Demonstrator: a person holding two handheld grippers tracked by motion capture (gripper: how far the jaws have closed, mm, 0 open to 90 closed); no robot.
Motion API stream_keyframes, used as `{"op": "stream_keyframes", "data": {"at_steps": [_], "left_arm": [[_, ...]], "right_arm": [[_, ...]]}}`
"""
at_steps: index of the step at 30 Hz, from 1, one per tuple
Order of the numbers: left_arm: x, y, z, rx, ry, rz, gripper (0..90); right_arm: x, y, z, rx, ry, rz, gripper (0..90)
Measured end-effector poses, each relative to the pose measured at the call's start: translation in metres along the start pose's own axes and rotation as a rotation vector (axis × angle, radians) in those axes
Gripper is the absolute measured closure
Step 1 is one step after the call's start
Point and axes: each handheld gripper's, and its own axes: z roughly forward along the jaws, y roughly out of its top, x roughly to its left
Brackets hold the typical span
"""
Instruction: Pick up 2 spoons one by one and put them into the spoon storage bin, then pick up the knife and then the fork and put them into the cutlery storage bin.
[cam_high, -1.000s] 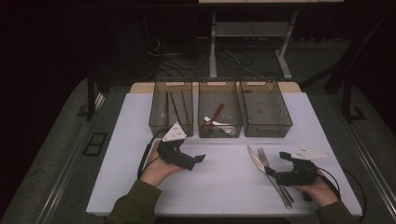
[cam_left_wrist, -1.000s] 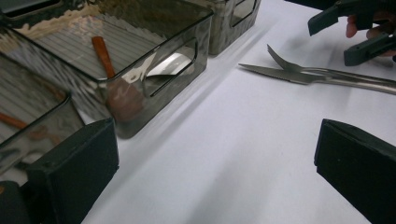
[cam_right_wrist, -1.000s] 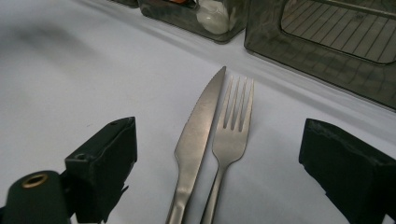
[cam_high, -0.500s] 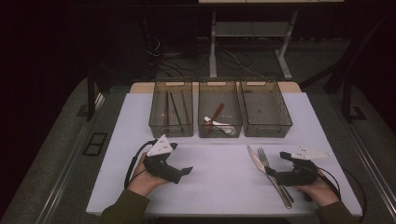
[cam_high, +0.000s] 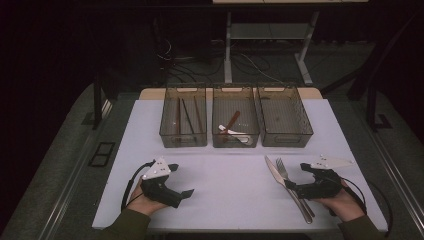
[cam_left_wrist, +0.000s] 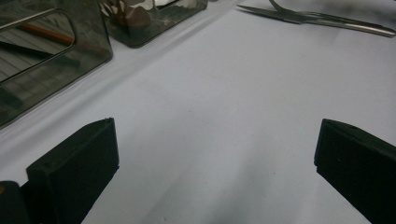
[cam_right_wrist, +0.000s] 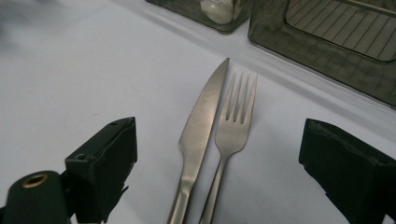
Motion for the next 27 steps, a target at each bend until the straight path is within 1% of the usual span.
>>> {"op": "stream_keyframes", "data": {"at_steps": [2,3,5,6,7,8,9,10,11,12,13,15,17,19,20,21,23,25,27], "left_arm": [[0.001,-0.001,-0.002,0.000,0.000,0.000,0.0],[0.001,-0.001,-0.002,-0.001,-0.001,0.002,0.0],[0.001,-0.002,-0.002,-0.001,-0.001,0.003,0.0],[0.001,-0.002,-0.003,-0.001,-0.004,0.004,0.0],[0.001,-0.002,-0.003,0.000,-0.006,0.004,0.0],[0.001,-0.002,-0.002,0.002,-0.005,0.006,0.0],[0.001,-0.002,-0.002,0.003,-0.005,0.005,0.0],[0.000,-0.002,-0.002,0.004,-0.007,0.007,0.0],[0.000,-0.001,-0.002,0.007,-0.008,0.008,0.0],[0.000,-0.001,-0.002,0.010,-0.008,0.007,0.0],[0.000,-0.001,-0.001,0.011,-0.009,0.006,0.0],[-0.001,-0.002,-0.001,0.010,-0.013,0.005,0.0],[0.000,-0.002,0.000,0.013,-0.016,0.006,0.0],[-0.001,-0.002,0.000,0.014,-0.019,0.008,0.0],[-0.001,-0.002,0.000,0.017,-0.020,0.007,0.0],[-0.001,-0.002,0.001,0.021,-0.022,0.006,0.0],[-0.001,-0.002,0.002,0.024,-0.027,0.007,0.0],[-0.002,-0.002,0.002,0.026,-0.029,0.008,0.0],[-0.002,-0.002,0.003,0.027,-0.029,0.013,0.0]], "right_arm": [[0.003,0.003,-0.001,0.008,0.000,-0.009,11.7],[0.004,0.005,-0.003,0.028,0.021,-0.015,11.7],[0.006,0.007,-0.002,0.058,0.026,-0.015,12.0],[0.007,0.008,-0.001,0.076,0.020,-0.017,12.0],[0.009,0.009,-0.001,0.091,0.022,-0.014,13.9],[0.008,0.009,0.000,0.108,0.025,-0.002,16.0],[0.008,0.010,0.000,0.117,0.017,0.003,16.2],[0.008,0.011,0.000,0.123,0.010,0.003,19.4],[0.008,0.012,0.000,0.132,0.014,0.005,27.9],[0.007,0.013,-0.001,0.141,0.028,0.004,32.4],[0.006,0.014,-0.001,0.150,0.033,0.000,33.1],[0.006,0.017,-0.002,0.165,0.011,0.002,39.2],[0.005,0.019,-0.002,0.182,0.002,-0.004,42.2],[0.005,0.021,-0.003,0.198,0.007,0.008,47.7],[0.005,0.022,-0.002,0.206,0.003,0.013,50.7],[0.005,0.023,-0.002,0.223,-0.009,0.013,54.6],[0.005,0.024,0.001,0.259,-0.031,-0.001,57.6],[0.004,0.027,0.004,0.294,-0.048,0.016,61.0],[0.003,0.029,0.006,0.316,-0.056,0.029,63.3]]}}
